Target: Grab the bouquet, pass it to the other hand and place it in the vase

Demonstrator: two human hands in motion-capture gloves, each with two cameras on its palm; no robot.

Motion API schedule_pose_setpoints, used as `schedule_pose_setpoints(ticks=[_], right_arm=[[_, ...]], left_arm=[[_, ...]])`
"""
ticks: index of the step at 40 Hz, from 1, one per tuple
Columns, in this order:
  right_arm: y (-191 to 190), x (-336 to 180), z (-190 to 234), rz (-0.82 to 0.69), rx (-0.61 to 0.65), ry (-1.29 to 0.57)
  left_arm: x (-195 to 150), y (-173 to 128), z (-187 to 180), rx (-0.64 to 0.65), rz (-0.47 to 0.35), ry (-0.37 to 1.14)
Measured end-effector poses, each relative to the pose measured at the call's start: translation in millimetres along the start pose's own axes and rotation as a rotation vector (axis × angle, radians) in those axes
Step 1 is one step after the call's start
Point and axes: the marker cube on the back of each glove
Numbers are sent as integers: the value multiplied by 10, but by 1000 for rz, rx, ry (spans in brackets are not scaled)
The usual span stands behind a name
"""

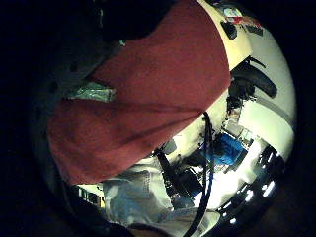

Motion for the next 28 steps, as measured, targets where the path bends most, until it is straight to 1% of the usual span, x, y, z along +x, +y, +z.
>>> schedule_pose_setpoints(ticks=[2, 4, 6, 8, 10, 12, 13, 15, 17, 19, 20, 23, 24, 28], right_arm=[[-97, -25, 42, 4, 54, -19], [-86, -63, 83, -31, 53, -48], [-204, -113, 153, -43, 60, -63], [-319, -149, 227, -47, 31, -50], [-332, -168, 266, -57, -8, -30], [-367, -174, 260, -24, 55, -20], [-348, -174, 245, -9, 88, -17], [-187, -177, 200, -25, 93, -9], [-25, -191, 167, -74, 37, 0], [39, -212, 150, -96, -17, 14], [42, -218, 130, -81, -2, 22], [3, -208, 41, -3, 132, 44], [-12, -201, 20, 14, 157, 43], [-117, -214, -15, -7, 190, -5]], left_arm=[[8, 2, -2, -3, 2, 5], [17, 0, -7, -1, 8, 14], [24, -2, -17, 5, 15, 23], [29, 5, -29, 13, 19, 30], [24, 20, -37, 18, 17, 34], [8, 37, -35, 21, 12, 35], [-1, 46, -32, 22, 10, 34], [-18, 67, -28, 23, 7, 34], [-29, 89, -34, 24, 5, 34], [-38, 108, -47, 29, 2, 35], [-41, 117, -55, 32, 1, 36], [-39, 139, -84, 46, -2, 38], [-40, 142, -89, 49, -3, 37], [-42, 147, -101, 50, -10, 34]])
